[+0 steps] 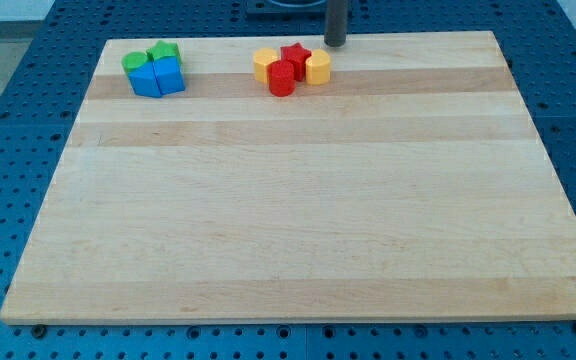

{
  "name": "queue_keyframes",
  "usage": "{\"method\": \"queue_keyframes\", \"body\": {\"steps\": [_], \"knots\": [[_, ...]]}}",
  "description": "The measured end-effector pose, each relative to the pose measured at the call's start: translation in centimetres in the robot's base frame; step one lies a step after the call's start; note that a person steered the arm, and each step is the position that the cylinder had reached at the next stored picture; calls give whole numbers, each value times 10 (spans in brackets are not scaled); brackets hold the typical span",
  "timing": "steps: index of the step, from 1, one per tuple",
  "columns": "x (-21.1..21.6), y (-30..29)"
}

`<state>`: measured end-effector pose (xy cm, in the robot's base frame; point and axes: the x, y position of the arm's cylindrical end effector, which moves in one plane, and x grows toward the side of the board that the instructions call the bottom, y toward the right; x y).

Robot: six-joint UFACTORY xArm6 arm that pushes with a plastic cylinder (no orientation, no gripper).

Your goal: Push yellow heart into red star

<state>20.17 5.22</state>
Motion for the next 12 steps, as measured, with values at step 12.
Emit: {"method": "queue_keyframes", "body": {"steps": [12], "knots": [[115,-23]]}}
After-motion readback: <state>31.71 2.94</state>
